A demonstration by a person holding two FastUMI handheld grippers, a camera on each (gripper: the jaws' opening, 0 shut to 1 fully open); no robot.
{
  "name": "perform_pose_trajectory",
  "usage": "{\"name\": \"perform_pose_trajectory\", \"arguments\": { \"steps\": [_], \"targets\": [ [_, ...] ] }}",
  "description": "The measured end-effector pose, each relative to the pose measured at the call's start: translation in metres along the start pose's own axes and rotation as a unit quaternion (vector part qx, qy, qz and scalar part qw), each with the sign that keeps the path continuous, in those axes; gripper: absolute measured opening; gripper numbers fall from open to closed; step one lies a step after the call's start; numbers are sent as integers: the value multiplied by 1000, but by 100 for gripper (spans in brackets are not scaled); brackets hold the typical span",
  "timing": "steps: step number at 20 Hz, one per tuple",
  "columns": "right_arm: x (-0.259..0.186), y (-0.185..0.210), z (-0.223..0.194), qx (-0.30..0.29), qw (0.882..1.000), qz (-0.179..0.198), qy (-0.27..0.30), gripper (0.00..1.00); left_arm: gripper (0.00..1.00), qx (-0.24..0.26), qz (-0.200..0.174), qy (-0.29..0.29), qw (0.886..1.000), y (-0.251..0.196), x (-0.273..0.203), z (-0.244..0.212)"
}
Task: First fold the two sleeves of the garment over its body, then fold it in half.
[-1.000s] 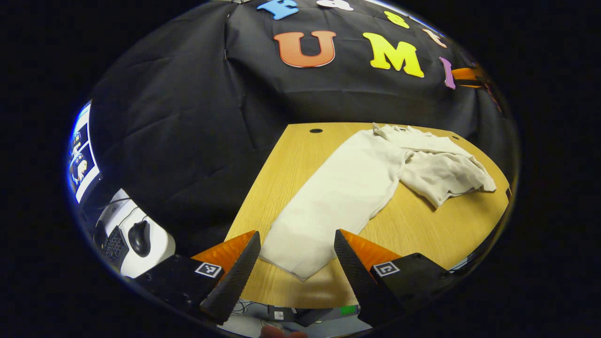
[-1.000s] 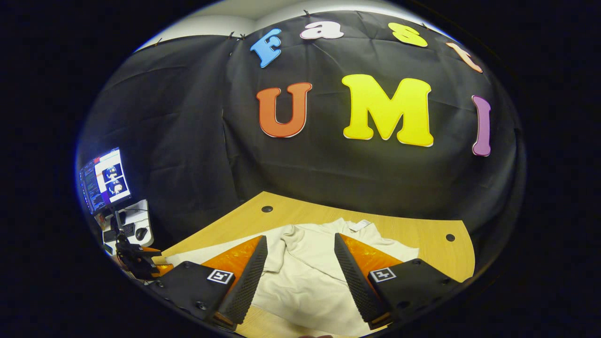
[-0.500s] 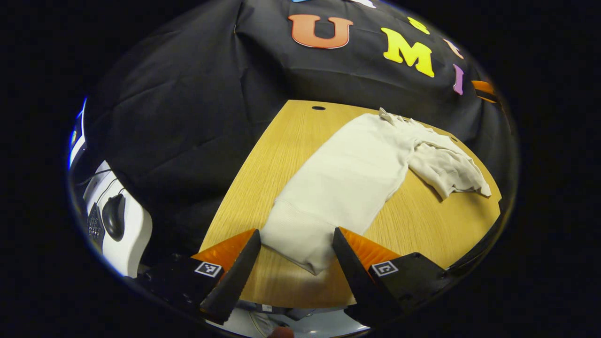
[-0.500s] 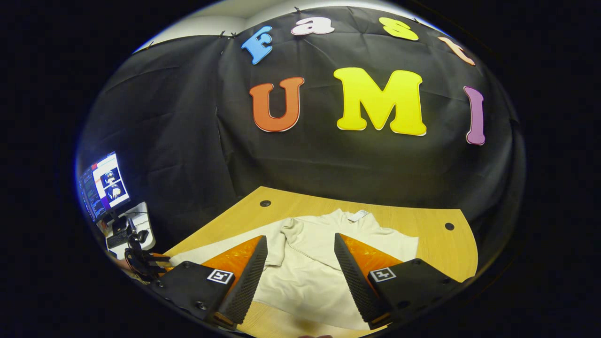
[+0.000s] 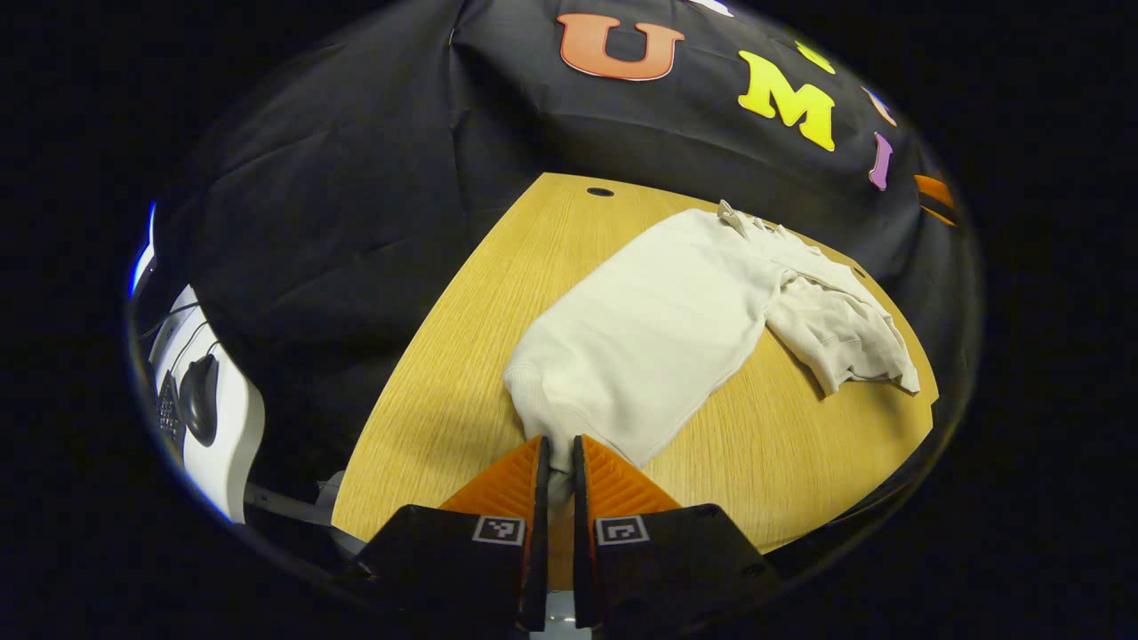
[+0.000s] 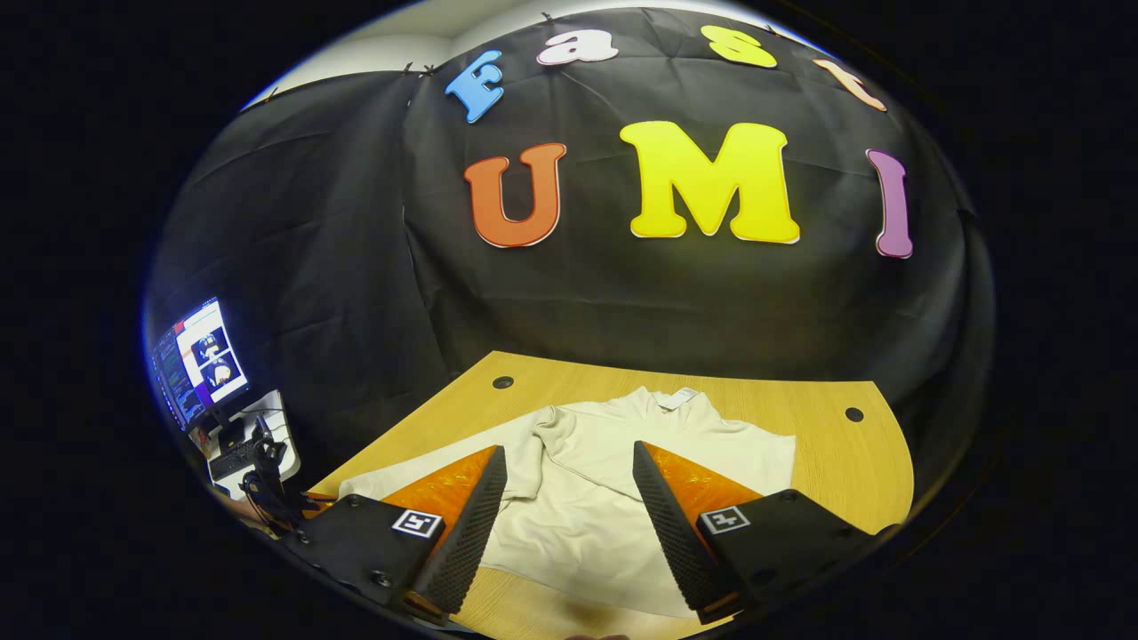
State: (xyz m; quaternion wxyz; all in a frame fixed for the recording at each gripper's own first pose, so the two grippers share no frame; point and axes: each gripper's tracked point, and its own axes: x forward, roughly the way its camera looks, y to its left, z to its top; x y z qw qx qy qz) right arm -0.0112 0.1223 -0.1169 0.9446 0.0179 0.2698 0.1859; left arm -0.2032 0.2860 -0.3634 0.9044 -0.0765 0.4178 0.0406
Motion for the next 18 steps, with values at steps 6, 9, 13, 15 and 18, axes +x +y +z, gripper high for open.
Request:
{"name": "perform_pose_trajectory", "arguments": {
  "steps": [6, 9, 13, 15, 18],
  "targets": [
    [-13, -23, -2, 15, 1000, -11, -3, 89, 3, 29, 8, 14, 999, -14, -9, 14],
    [-22, -36, -4, 35, 999, -13, -5, 89, 3, 35, 15, 6, 999, -20, -18, 29],
    [-35, -62, -7, 48, 999, -25, -9, 88, 4, 26, 2, -15, 1000, -41, -29, 63],
    [-43, -75, -6, 42, 998, -34, -17, 89, 3, 31, 0, -27, 999, -49, -32, 83],
    [-58, -91, -9, 48, 998, -39, -21, 89, 3, 38, -11, -50, 998, -74, -32, 123]
  ]
}}
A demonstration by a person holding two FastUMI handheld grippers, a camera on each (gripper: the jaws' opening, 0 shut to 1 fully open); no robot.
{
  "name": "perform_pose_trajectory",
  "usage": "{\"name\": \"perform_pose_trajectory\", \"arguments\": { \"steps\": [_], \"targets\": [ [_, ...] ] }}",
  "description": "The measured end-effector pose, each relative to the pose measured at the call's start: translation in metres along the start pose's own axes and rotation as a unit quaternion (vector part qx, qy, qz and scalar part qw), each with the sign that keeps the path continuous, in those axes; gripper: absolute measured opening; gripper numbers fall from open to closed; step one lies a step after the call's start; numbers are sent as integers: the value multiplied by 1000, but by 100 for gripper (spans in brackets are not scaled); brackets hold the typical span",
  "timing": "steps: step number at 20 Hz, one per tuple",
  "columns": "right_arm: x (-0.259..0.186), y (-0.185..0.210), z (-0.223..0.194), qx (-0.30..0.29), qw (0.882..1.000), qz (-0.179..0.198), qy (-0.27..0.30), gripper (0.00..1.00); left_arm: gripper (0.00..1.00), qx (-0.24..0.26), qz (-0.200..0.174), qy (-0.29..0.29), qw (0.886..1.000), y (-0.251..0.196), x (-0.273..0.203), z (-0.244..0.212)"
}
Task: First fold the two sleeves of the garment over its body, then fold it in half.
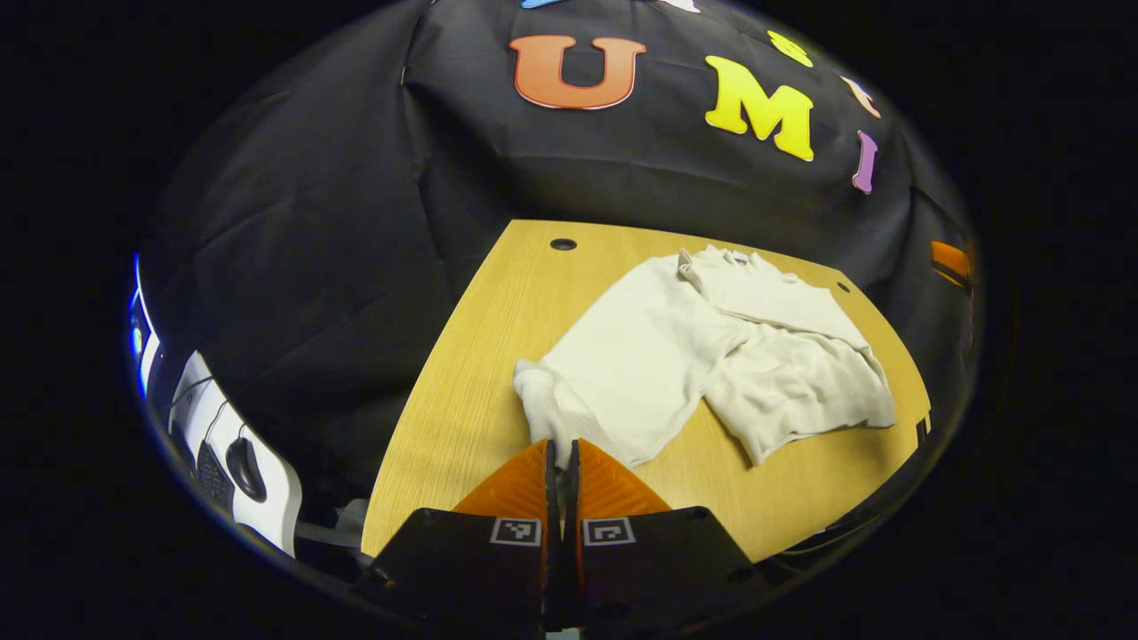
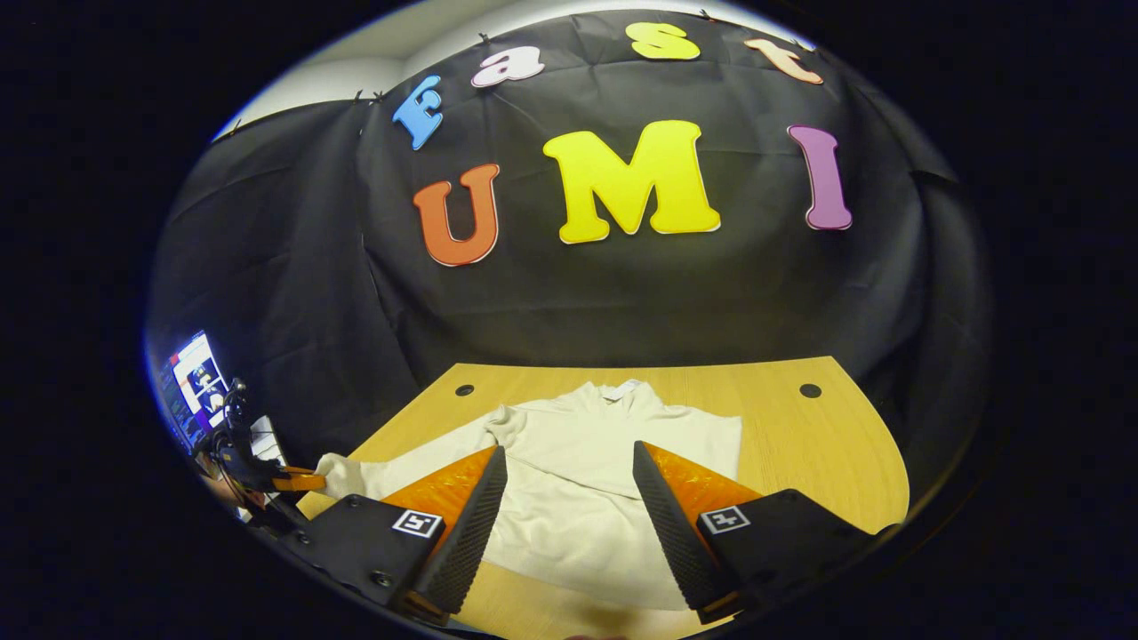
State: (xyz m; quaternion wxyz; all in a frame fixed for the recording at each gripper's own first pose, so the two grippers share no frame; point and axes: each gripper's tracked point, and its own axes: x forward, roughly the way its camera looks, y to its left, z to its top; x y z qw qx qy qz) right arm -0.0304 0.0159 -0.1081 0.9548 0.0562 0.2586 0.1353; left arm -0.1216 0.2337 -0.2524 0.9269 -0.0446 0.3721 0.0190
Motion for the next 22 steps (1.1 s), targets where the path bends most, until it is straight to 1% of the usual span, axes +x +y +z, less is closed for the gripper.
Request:
{"name": "perform_pose_trajectory", "arguments": {
  "steps": [4, 6, 10, 15, 18, 22],
  "targets": [
    [-18, -29, 4, 1, 1000, -18, -17, 89, 3, -2, -16, -37, 999, -25, 11, 63],
    [-28, -46, 8, 4, 999, -30, -26, 89, 3, -3, -35, -53, 998, -44, 18, 97],
    [-45, -82, 14, 23, 997, -56, -39, 89, 3, 21, -67, -90, 994, -82, 27, 160],
    [-66, -120, 15, 46, 993, -92, -54, 90, 3, 49, -128, -114, 984, -158, 47, 224],
    [-82, -141, 15, 54, 990, -114, -63, 90, 3, 78, -169, -120, 975, -210, 56, 247],
    [-104, -169, 9, 74, 984, -148, -67, 90, 3, 107, -230, -124, 959, -287, 64, 265]
  ]
}}
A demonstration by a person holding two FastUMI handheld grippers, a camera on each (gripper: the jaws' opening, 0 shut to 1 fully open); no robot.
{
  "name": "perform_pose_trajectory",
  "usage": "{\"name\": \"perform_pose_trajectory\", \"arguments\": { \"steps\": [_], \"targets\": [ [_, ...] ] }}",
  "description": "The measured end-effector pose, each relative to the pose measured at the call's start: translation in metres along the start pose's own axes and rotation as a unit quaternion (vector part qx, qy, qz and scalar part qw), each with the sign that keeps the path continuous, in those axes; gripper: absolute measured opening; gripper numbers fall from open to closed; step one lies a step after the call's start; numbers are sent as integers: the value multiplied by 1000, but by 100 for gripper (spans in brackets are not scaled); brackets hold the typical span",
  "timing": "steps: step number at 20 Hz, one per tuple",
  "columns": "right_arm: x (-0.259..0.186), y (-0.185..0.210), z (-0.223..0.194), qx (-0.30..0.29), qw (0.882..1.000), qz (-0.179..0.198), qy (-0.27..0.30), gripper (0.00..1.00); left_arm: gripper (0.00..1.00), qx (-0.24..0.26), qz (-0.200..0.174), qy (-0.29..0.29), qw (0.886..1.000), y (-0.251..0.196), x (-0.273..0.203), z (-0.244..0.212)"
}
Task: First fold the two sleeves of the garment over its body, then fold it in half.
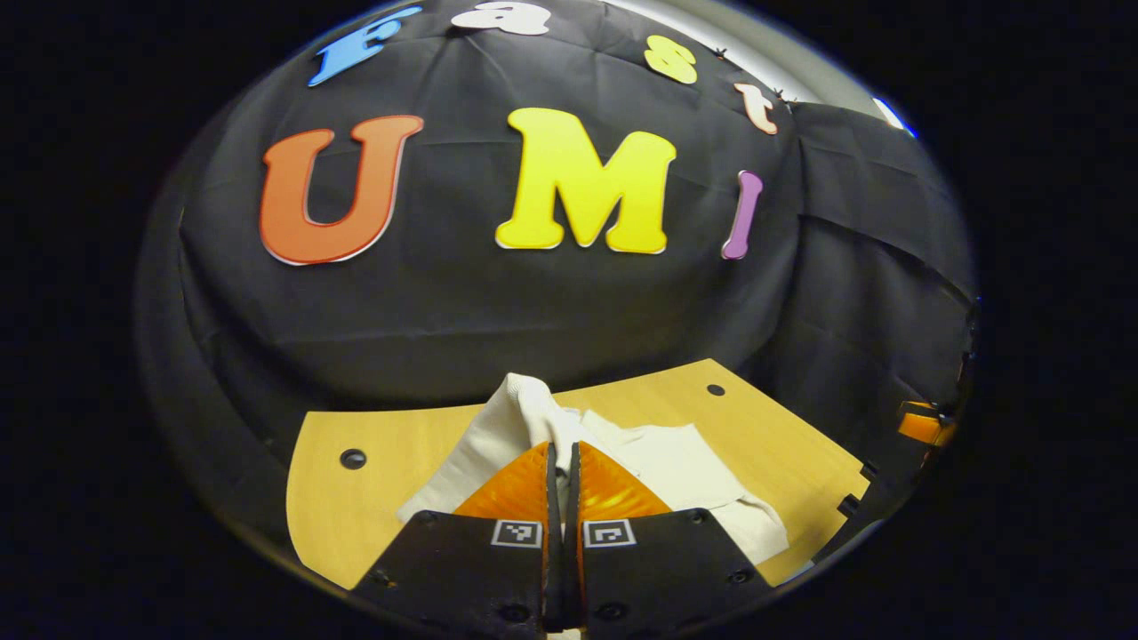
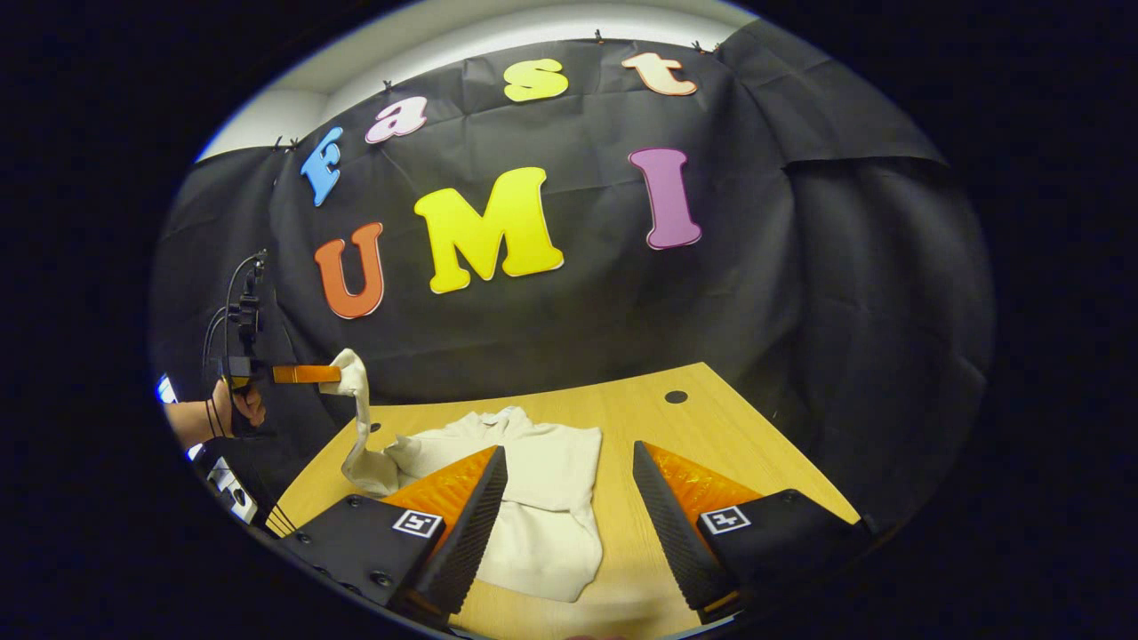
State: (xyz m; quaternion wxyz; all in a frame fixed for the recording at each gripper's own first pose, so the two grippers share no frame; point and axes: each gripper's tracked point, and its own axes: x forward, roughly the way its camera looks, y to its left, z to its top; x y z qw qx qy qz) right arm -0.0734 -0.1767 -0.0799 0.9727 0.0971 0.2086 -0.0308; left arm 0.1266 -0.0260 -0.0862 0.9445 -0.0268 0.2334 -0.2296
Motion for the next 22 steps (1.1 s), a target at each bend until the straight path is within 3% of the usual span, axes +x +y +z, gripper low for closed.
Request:
{"name": "perform_pose_trajectory", "arguments": {
  "steps": [6, 10, 17, 22],
  "targets": [
    [-16, -34, -1, 12, 999, -37, -4, 89, 3, 16, -85, 23, 996, -88, 56, 1],
    [-24, -42, -4, 0, 999, -46, 2, 89, 3, 23, -117, 45, 992, -130, 91, -11],
    [-34, -57, -5, -27, 997, -70, 12, 89, 3, 18, -139, 117, 983, -176, 157, -72],
    [-36, -66, -12, -35, 995, -85, 32, 89, 3, 31, -125, 171, 977, -200, 209, -125]
  ]
}}
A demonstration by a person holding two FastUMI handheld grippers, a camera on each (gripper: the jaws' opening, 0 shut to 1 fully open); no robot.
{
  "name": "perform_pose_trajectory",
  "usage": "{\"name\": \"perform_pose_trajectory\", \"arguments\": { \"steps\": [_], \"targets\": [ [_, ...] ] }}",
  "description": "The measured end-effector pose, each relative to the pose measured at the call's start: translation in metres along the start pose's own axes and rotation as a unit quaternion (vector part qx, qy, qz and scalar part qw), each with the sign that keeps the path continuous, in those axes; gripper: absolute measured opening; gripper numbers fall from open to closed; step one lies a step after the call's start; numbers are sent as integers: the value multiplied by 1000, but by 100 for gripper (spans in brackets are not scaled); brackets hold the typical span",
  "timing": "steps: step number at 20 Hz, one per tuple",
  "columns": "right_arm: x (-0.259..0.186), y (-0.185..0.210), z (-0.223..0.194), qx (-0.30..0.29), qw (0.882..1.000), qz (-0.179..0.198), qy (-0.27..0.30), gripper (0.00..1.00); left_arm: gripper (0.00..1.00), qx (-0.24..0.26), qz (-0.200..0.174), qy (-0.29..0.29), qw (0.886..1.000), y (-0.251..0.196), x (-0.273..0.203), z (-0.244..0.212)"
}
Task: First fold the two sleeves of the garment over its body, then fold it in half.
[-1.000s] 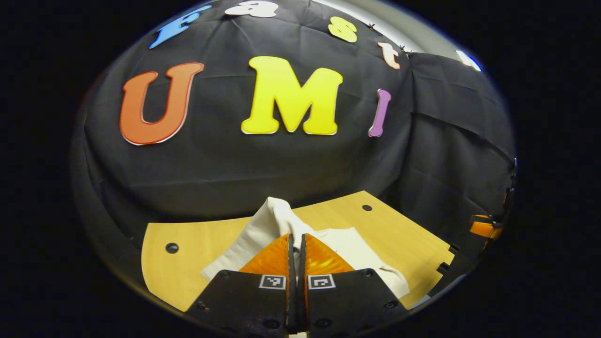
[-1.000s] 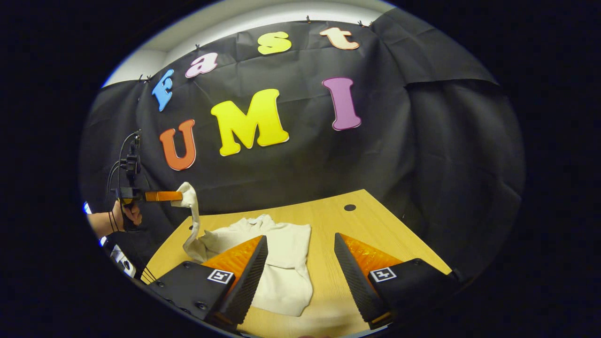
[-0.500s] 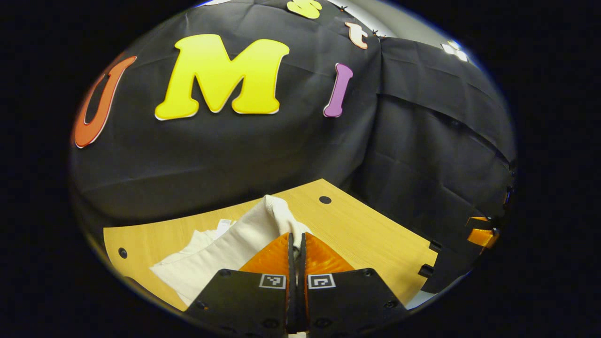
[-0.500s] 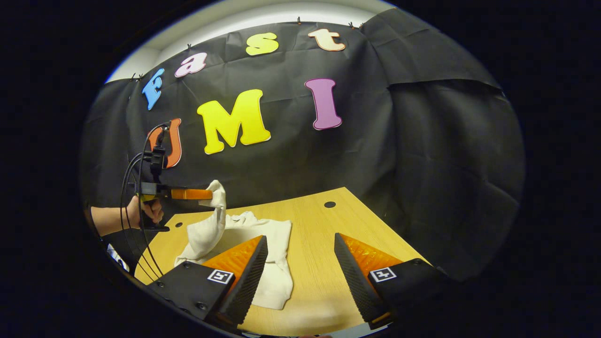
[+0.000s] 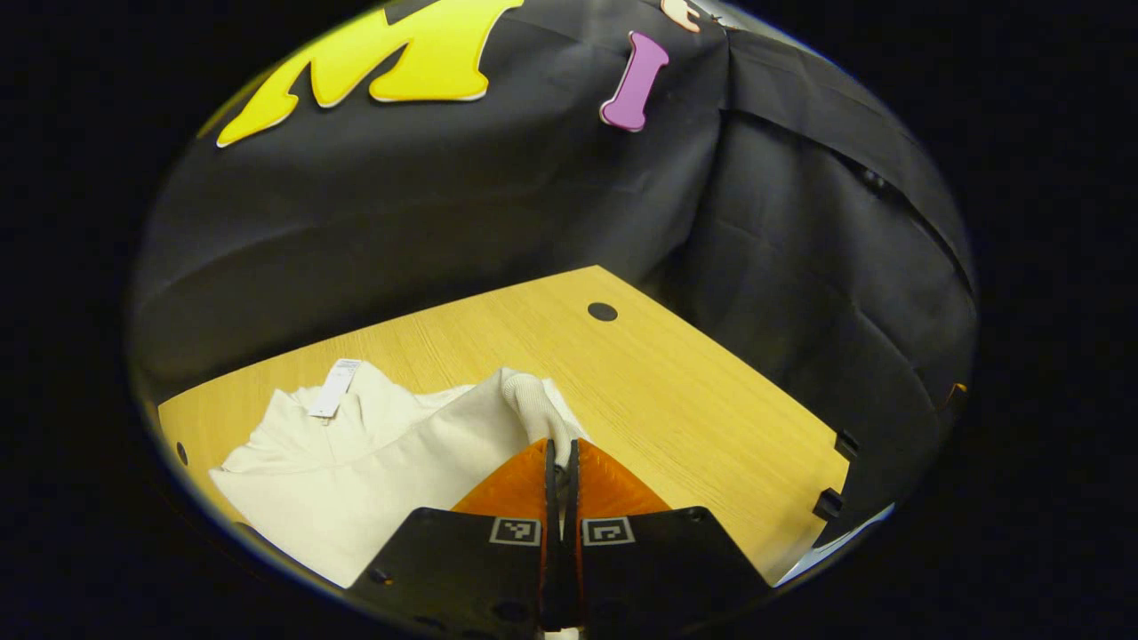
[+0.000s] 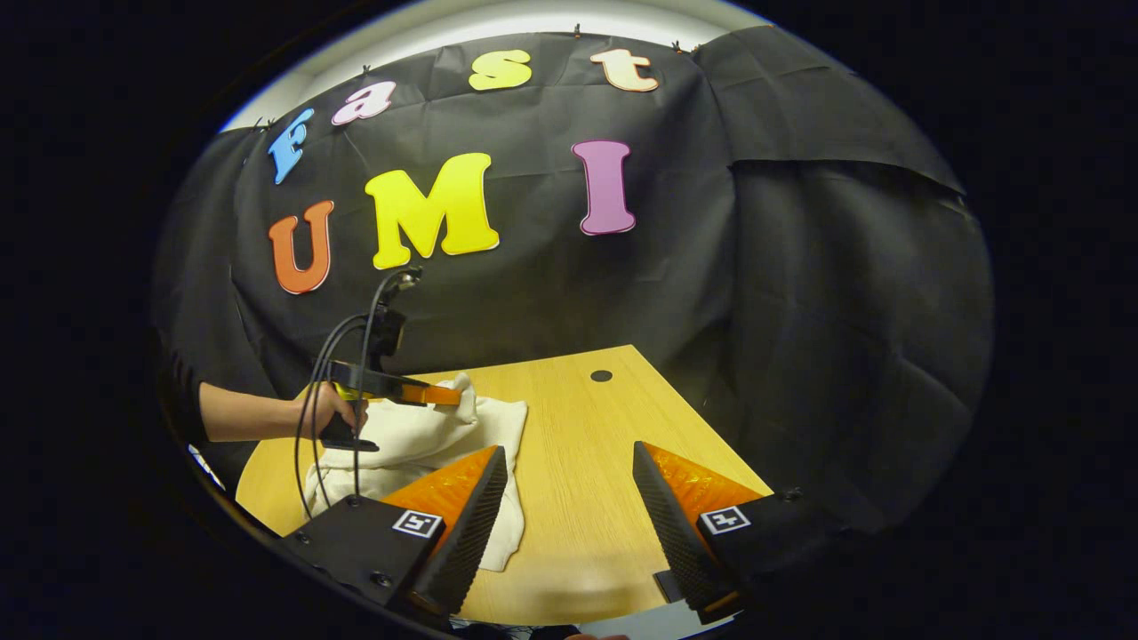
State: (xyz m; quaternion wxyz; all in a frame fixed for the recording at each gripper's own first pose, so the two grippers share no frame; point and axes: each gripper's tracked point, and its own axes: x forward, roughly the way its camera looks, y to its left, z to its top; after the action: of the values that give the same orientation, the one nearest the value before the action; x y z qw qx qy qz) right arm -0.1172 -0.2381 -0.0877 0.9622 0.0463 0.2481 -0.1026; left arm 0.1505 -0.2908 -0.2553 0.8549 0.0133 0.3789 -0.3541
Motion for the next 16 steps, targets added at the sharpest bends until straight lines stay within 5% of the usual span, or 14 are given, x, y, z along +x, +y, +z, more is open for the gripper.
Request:
{"name": "perform_pose_trajectory", "arguments": {
  "steps": [6, 7, 9, 16],
  "targets": [
    [2, -27, 9, 9, 999, -34, 4, 89, 11, -28, 3, 26, 999, -1, 41, -30],
    [3, -28, 8, 8, 999, -37, 6, 89, 22, -39, -8, 21, 999, -7, 41, -31],
    [5, -25, 7, 9, 999, -34, 10, 89, 75, -43, -3, 2, 999, -6, 34, -25],
    [17, 27, 21, -22, 1000, 16, -10, 89, 87, -32, 64, -81, 994, 21, -35, 4]
  ]
}}
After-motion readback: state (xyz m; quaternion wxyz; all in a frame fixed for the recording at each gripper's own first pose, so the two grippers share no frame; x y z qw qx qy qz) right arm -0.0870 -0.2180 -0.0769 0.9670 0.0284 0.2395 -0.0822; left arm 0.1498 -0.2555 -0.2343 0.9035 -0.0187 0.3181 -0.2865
